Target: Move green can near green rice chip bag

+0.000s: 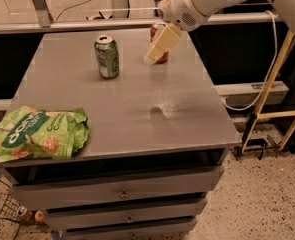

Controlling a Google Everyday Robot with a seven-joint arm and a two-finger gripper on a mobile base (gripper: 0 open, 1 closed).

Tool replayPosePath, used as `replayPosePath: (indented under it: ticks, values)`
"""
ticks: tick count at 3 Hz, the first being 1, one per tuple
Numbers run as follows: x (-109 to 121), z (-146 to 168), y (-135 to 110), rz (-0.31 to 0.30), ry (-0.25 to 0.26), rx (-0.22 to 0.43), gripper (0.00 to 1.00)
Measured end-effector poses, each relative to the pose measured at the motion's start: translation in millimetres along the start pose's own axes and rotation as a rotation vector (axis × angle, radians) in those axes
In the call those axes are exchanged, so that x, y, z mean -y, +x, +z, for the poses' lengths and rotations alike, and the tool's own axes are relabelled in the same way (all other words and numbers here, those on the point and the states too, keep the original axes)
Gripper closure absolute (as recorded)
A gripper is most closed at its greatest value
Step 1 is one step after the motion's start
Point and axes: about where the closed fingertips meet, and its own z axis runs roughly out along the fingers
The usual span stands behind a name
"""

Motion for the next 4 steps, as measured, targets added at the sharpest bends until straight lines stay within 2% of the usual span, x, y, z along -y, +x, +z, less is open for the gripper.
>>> replayPosePath:
  ticks: [1,2,3,4]
  values:
    - [-4,15,-8,0.005,-0.045,0.019,0.0]
    - [-12,43,-30,-0.016,-0.114,0.06,0.0]
    - [-20,74,-48,-0.041,-0.184,0.074,0.0]
    - [-22,100,-57,-0.033,-0.213,0.054,0.0]
